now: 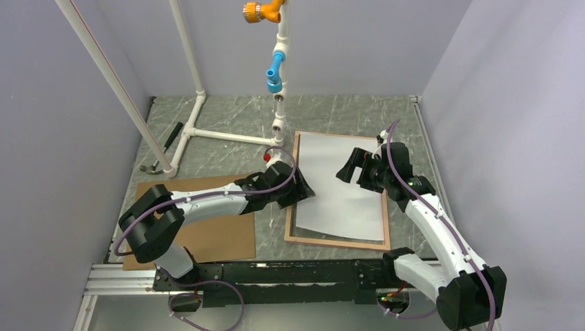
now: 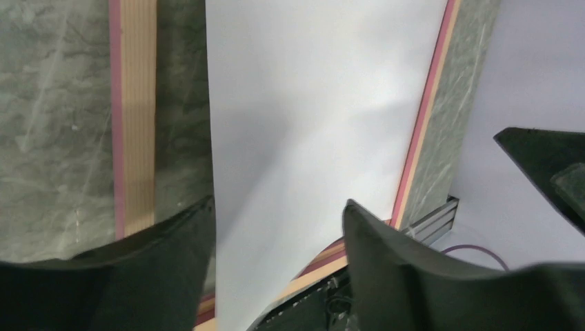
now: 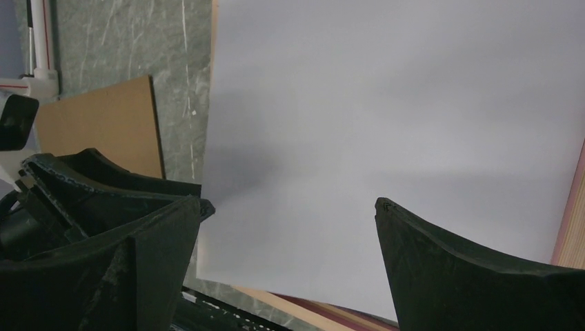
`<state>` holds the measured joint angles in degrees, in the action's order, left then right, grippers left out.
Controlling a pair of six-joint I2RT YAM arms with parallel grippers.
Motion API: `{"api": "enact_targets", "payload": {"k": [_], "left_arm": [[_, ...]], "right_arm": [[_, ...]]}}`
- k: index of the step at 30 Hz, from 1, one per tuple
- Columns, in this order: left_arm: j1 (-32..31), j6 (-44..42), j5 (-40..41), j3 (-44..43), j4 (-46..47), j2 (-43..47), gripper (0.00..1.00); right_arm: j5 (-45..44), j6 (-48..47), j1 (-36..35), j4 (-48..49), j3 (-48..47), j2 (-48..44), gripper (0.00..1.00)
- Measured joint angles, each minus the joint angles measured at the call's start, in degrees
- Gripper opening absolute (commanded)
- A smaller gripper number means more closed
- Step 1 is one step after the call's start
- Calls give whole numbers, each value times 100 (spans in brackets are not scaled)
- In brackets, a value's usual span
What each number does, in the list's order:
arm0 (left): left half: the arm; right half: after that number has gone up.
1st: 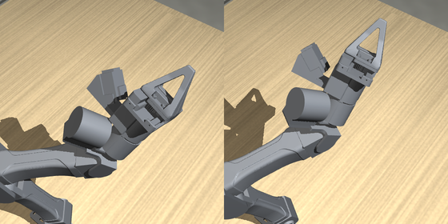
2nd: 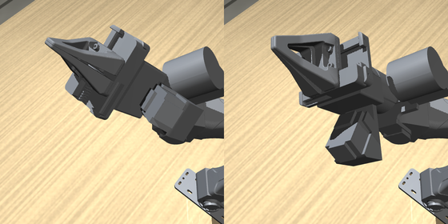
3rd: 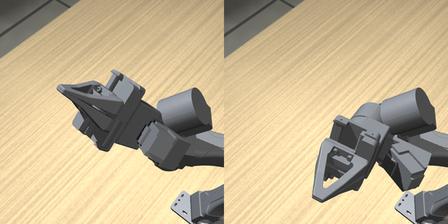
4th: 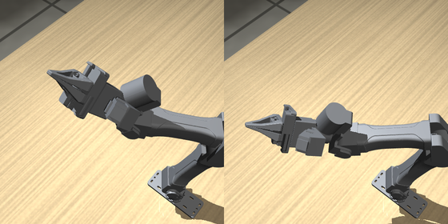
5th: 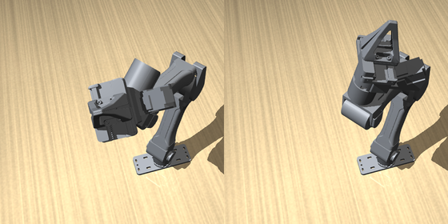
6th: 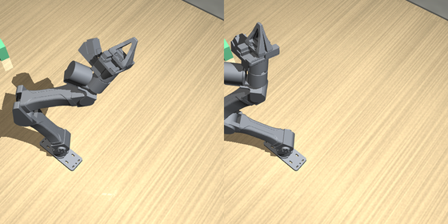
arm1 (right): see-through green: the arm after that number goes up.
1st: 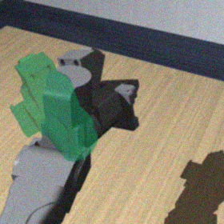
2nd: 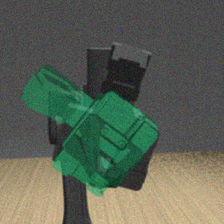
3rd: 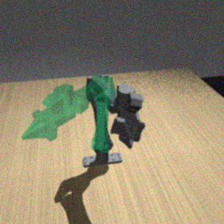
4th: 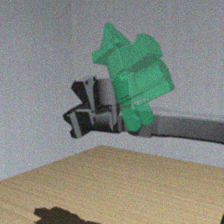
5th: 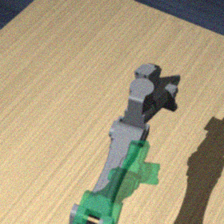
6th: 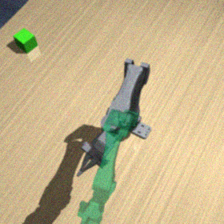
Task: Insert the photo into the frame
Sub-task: Turn over the photo from the photo frame.
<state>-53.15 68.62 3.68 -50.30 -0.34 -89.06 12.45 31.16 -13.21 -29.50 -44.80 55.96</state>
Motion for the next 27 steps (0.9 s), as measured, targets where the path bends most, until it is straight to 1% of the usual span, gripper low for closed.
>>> {"api": "enact_targets", "payload": {"k": [1,2,5,8,11,14,17,20,22,27], "left_arm": [[0,-83,7,-55,-120,-11,96],[2,-155,9,-116,-260,-15,99],[2,-444,59,-428,-748,-63,99],[2,-846,127,-918,-1246,-175,100],[2,-1255,326,-1331,-1722,-208,99],[11,-1576,629,-1460,-2079,-192,99],[120,-1799,822,-1355,-2417,-107,100],[527,-1985,820,-870,-2566,275,100],[946,-2072,793,-481,-2610,603,99],[2291,-2350,713,520,-2769,1425,97]], "right_arm": [[4,-4,0,-2,0,26,99],[7,-7,0,-2,0,55,99],[7,-11,0,-2,0,107,99],[9,-11,0,-2,0,153,99],[11,-11,0,2,0,243,99],[31,-11,-11,4,0,402,99],[72,-7,-103,42,0,588,100],[52,0,-446,157,-26,907,100],[-2,24,-778,175,-129,1182,100],[-33,197,-1985,588,-890,2371,100]]}}
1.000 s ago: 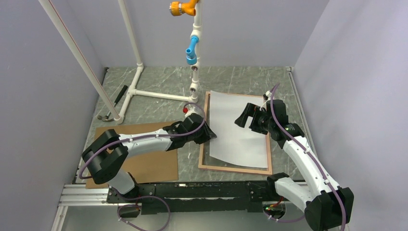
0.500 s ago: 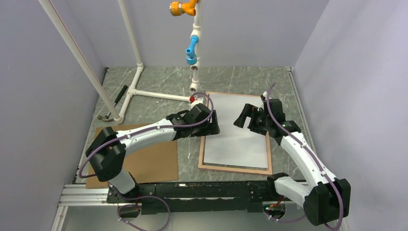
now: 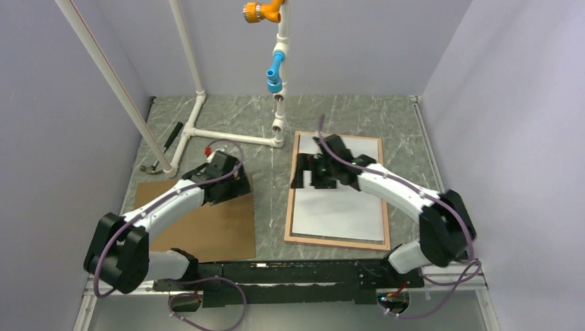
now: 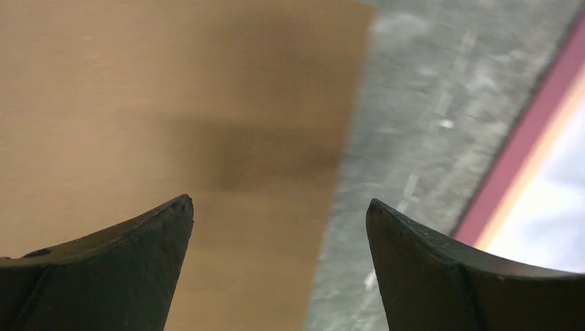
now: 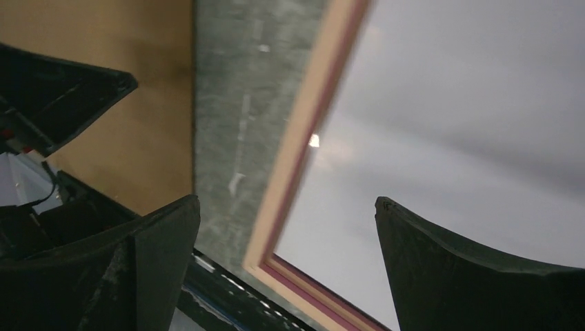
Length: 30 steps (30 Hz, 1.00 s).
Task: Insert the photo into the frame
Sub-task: Turn over the photo from the photo frame, then pick up the photo frame item from the corner of the board.
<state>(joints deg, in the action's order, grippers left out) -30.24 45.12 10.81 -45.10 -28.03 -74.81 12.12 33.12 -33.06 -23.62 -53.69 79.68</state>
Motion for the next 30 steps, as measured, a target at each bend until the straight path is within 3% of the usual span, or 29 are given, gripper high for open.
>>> {"api": "enact_targets", "payload": {"k": [6,12,18,24,27,30], "left_arm": [[1493,-348,-332,588,-166,542,91],[2430,-544,-695,761,-212,409,75],[2524,-761,-1296,511,-101,-409,59],[2337,-796,-1954,87,138,-1060,53],[2168,-754,-2271,-44,350,-1300,53],[2052,-667,-2509,-72,570,-1397,67]], "right_arm": [[146,251,-1134,503,-1427,1727,100],[566,549,-1598,901,-2424,3156,100],[785,955,-1513,1012,-2304,3539,99],[1093,1550,-1300,1685,-1867,3488,97],[1298,1897,-1187,2138,-1628,3484,93],[1497,2269,-1102,2636,-1381,3486,92]]}}
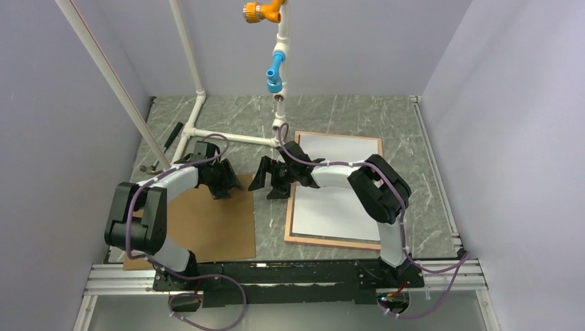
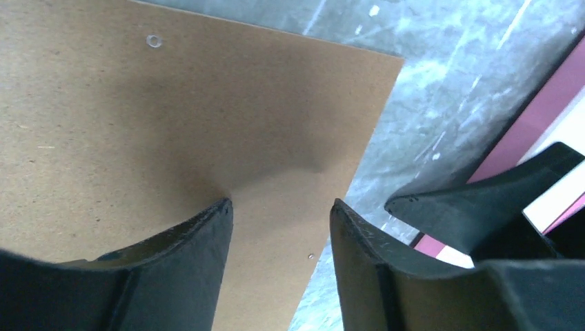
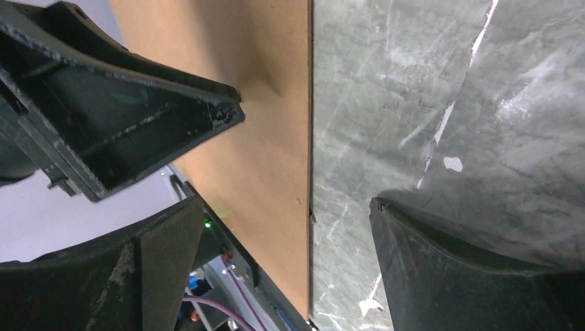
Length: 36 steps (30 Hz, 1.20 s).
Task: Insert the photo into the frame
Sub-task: Pick up the photo frame item from the corner of the board.
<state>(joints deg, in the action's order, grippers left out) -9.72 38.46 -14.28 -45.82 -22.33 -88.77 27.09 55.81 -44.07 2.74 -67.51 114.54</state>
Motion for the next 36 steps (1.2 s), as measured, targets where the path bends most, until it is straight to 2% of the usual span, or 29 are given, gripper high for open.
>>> {"api": "enact_targets", "payload": {"k": [2,6,14,19,25,36], "left_arm": [[-24,55,-55,55,103,96,77],[-116,98,243,175,-72,566,89],[-57,103,1657,-15,-1416,2909,93],[-55,-35,1954,-577,-1707,3919,94],[-55,-323,1899,-1305,-1912,4107,93],[-55,-612,1480,-1333,-2070,4094,93]], "right_arm": [[52,164,24,162,37,37,92],[164,393,-31,472,-33,216,92],[334,699,-293,647,-597,717,92],[433,907,-439,671,-892,953,92],[527,1154,-743,785,-1145,1178,91],[660,1587,-1003,1088,-1322,1408,89]]}}
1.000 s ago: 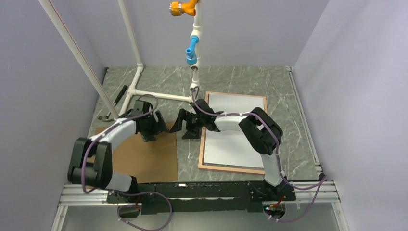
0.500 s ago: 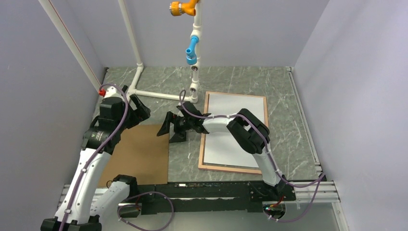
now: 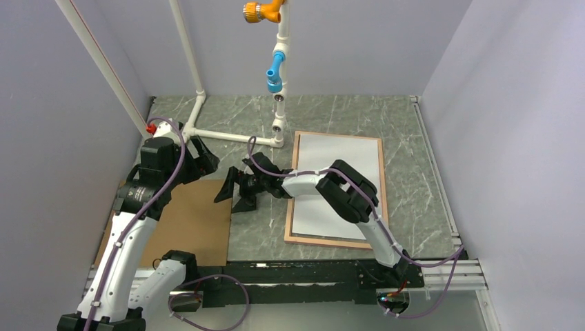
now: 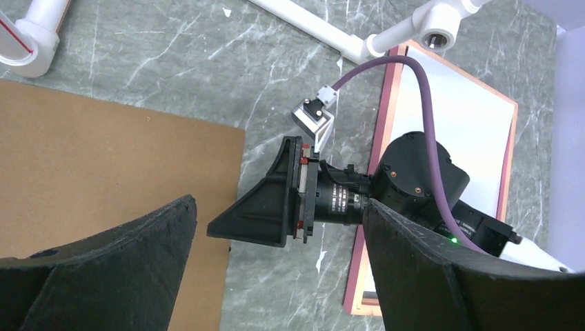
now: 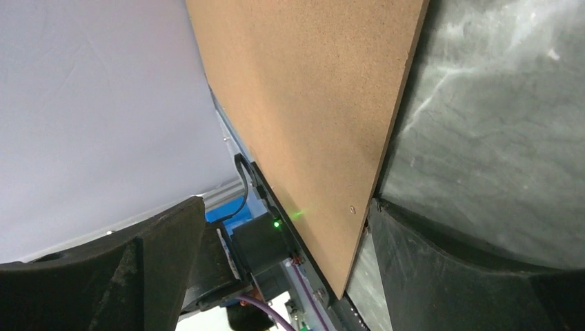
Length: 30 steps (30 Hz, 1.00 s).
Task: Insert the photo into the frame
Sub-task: Pick up the photo frame item from the corner of the board.
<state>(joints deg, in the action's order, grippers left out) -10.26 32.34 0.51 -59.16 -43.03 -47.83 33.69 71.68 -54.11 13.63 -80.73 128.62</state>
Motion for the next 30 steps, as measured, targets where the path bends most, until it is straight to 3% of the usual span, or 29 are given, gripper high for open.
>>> {"api": "enact_targets", "payload": {"k": [10,18,30], "left_arm": [[0,-70,-114,0,-52,0,94],[0,-146,-111,0,-155,22,94],[4,-225,-107,-212,-413,92,94]], "right_arm": [[164,343,33,870,184,168,84],[170,695,44,2343,826,168,82],[417,291,-120,3294,826,160,73]]}}
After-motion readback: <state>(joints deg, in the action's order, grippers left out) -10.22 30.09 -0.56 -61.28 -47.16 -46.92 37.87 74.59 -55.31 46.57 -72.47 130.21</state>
